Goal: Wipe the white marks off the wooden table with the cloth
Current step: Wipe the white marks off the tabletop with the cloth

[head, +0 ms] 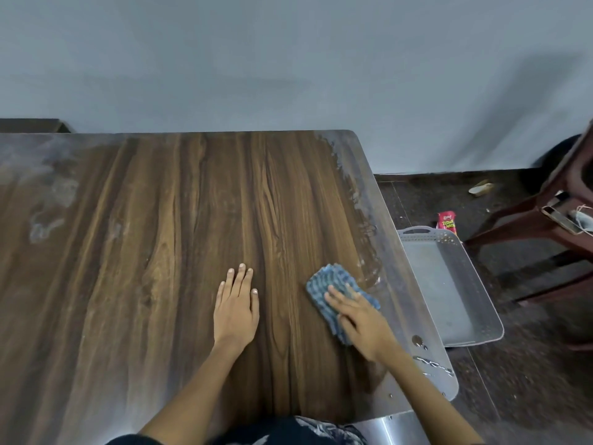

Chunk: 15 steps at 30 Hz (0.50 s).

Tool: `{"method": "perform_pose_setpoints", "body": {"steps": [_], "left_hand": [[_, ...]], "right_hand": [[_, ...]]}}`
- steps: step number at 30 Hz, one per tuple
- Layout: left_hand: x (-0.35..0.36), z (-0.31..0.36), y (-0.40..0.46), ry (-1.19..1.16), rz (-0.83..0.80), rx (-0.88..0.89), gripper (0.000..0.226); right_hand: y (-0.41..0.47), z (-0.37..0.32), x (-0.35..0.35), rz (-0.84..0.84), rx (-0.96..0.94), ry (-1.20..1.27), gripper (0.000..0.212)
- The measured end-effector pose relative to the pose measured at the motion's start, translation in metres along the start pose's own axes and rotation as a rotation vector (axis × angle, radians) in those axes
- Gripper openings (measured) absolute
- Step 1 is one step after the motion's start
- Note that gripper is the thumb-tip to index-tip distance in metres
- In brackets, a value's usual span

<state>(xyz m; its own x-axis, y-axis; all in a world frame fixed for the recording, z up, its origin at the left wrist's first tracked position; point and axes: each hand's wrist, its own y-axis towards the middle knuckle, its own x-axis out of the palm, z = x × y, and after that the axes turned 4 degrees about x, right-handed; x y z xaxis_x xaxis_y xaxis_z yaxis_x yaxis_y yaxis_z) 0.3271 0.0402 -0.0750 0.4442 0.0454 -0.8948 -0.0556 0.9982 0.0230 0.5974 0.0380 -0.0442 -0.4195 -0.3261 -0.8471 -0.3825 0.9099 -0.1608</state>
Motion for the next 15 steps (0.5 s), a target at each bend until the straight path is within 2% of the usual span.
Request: {"method": "perform_pose_setpoints", "body": {"steps": [3,5,7,9,12,15], "left_hand": [[-0.004,0.0,-0.003,-0.014,-0.012,0.016,0.047],[-0.005,0.0,-0.006,-0.016,-0.018,0.022,0.047],[-0.006,0.001,-0.011,-0.013,-0.016,0.024,0.047],[-0.006,0.001,-0.016,-0.015,-0.012,0.021,0.047],[-0.004,-0.001,-0.026,0.011,-0.014,0.018,0.047],[-0.002,-0.003,-0.033,0.019,-0.009,0.025,0.047]], "right_hand": [[0.029,0.004,-0.008,0.205,0.195,0.138,0.044],[0.057,-0.013,-0.006,0.351,0.456,0.265,0.043],[0.078,-0.037,0.003,0.395,0.599,0.271,0.044],[0.086,-0.061,0.019,0.327,0.513,0.225,0.045],[0.07,-0.087,0.043,0.163,0.264,0.209,0.045],[0.031,-0.086,0.057,0.043,0.091,0.155,0.045]]}}
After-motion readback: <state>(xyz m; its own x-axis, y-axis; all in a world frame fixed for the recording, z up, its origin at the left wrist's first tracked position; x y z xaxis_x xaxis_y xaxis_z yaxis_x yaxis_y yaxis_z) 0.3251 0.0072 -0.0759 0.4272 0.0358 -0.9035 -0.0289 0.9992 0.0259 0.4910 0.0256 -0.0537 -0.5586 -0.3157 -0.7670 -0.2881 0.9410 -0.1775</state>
